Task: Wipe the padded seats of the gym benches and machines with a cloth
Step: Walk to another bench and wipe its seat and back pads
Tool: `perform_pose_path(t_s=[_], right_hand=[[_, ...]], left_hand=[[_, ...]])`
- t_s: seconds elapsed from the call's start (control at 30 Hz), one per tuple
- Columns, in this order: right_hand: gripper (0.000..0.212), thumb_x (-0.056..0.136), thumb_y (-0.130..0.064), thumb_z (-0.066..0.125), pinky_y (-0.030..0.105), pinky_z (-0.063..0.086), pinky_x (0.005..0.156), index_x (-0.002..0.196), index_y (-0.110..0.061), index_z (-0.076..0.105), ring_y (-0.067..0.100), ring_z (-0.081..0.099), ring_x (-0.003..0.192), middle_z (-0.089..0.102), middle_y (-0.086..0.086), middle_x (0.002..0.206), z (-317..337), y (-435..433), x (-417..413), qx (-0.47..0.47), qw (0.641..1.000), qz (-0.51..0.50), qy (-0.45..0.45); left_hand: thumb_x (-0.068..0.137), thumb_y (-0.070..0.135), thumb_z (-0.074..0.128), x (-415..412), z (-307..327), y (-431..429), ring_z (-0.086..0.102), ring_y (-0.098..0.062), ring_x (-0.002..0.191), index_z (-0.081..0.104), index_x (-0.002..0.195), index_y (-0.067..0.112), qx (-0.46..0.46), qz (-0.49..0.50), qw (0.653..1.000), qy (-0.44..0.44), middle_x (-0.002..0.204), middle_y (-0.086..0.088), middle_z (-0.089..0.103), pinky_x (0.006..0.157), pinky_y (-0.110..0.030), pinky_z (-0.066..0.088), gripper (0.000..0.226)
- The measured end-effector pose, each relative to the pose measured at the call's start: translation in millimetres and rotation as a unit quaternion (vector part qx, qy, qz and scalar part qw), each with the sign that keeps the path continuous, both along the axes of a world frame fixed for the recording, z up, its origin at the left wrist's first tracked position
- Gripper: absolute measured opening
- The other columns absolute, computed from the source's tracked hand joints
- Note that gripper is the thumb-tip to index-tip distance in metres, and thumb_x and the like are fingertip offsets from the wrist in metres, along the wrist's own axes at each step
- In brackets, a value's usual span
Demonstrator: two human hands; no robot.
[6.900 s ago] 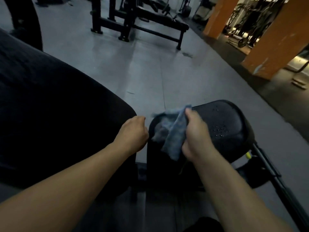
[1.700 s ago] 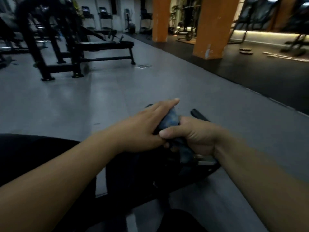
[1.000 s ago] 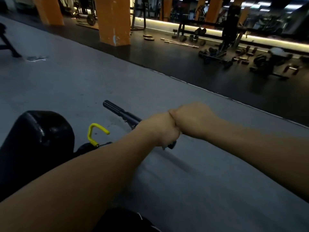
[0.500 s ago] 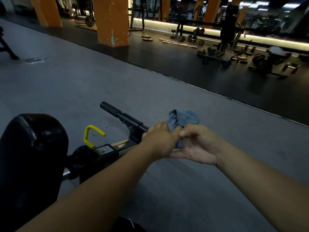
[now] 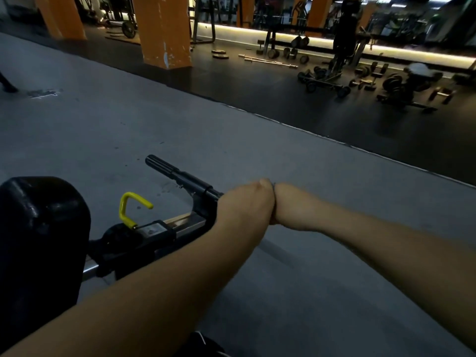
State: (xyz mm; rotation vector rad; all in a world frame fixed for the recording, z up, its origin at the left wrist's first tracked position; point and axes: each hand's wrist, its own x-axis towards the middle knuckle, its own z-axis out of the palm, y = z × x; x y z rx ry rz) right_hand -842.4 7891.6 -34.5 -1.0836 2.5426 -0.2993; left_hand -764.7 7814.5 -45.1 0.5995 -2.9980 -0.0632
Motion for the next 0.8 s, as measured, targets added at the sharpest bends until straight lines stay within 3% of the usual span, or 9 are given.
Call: perform_pose_path(t_s=[0.1, 0.2, 0.3, 0.37, 0.47, 0.57, 0.63, 0.7, 0.8], right_hand=[[0.004, 0.093, -0.017, 0.059, 0.029, 0.043, 0.069, 0.091, -0.016, 0.063, 0.024, 0.054, 0.074, 0.068, 0.011, 0.101, -3.6, -0.9, -2.9, 0.025, 0.99, 0.027, 0.139], [0.027, 0.097, -0.014, 0.05, 0.03, 0.044, 0.072, 0.119, -0.022, 0.063, 0.027, 0.065, 0.093, 0.067, 0.006, 0.115, 0.7, 3.9, -1.1, 0.044, 0.972, 0.069, 0.218], [0.015, 0.097, -0.016, 0.051, 0.032, 0.039, 0.063, 0.11, -0.017, 0.058, 0.028, 0.065, 0.086, 0.068, 0.007, 0.101, 1.9, 7.7, -4.6, 0.012, 0.917, 0.188, 0.351], [0.009, 0.085, -0.01, 0.067, 0.029, 0.03, 0.051, 0.091, -0.013, 0.061, 0.026, 0.059, 0.061, 0.066, 0.008, 0.077, -0.7, 9.7, -8.6, -0.029, 0.887, 0.246, 0.391], [0.019, 0.074, -0.003, 0.075, 0.029, 0.031, 0.045, 0.08, -0.011, 0.059, 0.025, 0.056, 0.051, 0.061, 0.006, 0.064, -15.8, 0.7, -9.5, -0.049, 0.876, 0.242, 0.414], [0.013, 0.094, -0.009, 0.062, 0.032, 0.046, 0.068, 0.101, -0.012, 0.051, 0.018, 0.067, 0.079, 0.069, 0.001, 0.087, -7.5, -7.3, 1.7, 0.061, 0.951, -0.099, 0.288], [0.05, 0.083, -0.015, 0.077, 0.036, 0.05, 0.07, 0.116, -0.017, 0.04, 0.02, 0.064, 0.086, 0.065, 0.005, 0.099, -11.3, -2.7, -16.6, 0.07, 0.995, 0.003, 0.075], [0.06, 0.08, -0.007, 0.077, 0.033, 0.05, 0.066, 0.125, -0.02, 0.04, 0.02, 0.061, 0.084, 0.064, 0.015, 0.107, 12.3, 8.3, -13.7, -0.015, 0.976, 0.095, -0.195], [0.051, 0.085, 0.005, 0.068, 0.026, 0.043, 0.059, 0.125, -0.021, 0.049, 0.017, 0.056, 0.077, 0.067, 0.017, 0.099, 20.4, 10.1, -15.6, -0.121, 0.941, 0.047, -0.314]], left_hand=[[0.097, 0.012, 0.051, -2.0, 4.1, -7.0, 0.062, -0.027, 0.096, 0.058, 0.104, 0.018, -0.018, -0.016, 0.999, -0.042, 0.117, -0.005, 0.063, 0.077, -0.039, 0.046, 0.012], [0.094, 0.021, 0.05, 3.7, 1.1, -13.1, 0.054, -0.02, 0.069, 0.053, 0.077, 0.023, 0.027, -0.041, 0.999, -0.005, 0.087, 0.001, 0.062, 0.064, -0.036, 0.044, 0.017], [0.094, 0.02, 0.049, 5.0, -4.2, -18.1, 0.052, -0.019, 0.065, 0.048, 0.07, 0.023, 0.152, -0.071, 0.986, 0.014, 0.071, 0.004, 0.052, 0.059, -0.03, 0.041, 0.024], [0.095, 0.014, 0.046, 8.1, -6.9, -17.3, 0.049, -0.019, 0.065, 0.043, 0.065, 0.024, 0.201, -0.111, 0.973, 0.022, 0.067, 0.003, 0.048, 0.055, -0.027, 0.035, 0.032], [0.097, 0.013, 0.045, 10.2, -17.2, -19.5, 0.053, -0.023, 0.068, 0.047, 0.067, 0.019, 0.269, -0.142, 0.953, 0.002, 0.069, -0.005, 0.053, 0.06, -0.034, 0.045, 0.031], [0.094, 0.014, 0.056, 11.6, -23.1, -32.4, 0.061, -0.028, 0.093, 0.062, 0.095, 0.015, 0.352, -0.12, 0.928, -0.034, 0.096, -0.008, 0.063, 0.083, -0.041, 0.052, 0.005], [0.087, 0.015, 0.07, 18.5, -23.5, -41.5, 0.059, -0.021, 0.109, 0.047, 0.132, 0.015, 0.492, -0.084, 0.867, 0.012, 0.121, -0.002, 0.059, 0.092, -0.036, 0.051, 0.051], [0.085, 0.021, 0.075, 25.5, -29.2, -46.6, 0.059, -0.016, 0.115, 0.026, 0.151, 0.025, 0.591, -0.041, 0.802, 0.071, 0.134, 0.0, 0.053, 0.097, -0.034, 0.051, 0.083], [0.09, 0.027, 0.073, 28.8, -36.2, -49.4, 0.065, -0.005, 0.081, 0.055, 0.128, 0.019, 0.634, -0.022, 0.76, 0.146, 0.105, 0.0, 0.068, 0.064, -0.022, 0.051, 0.044]])
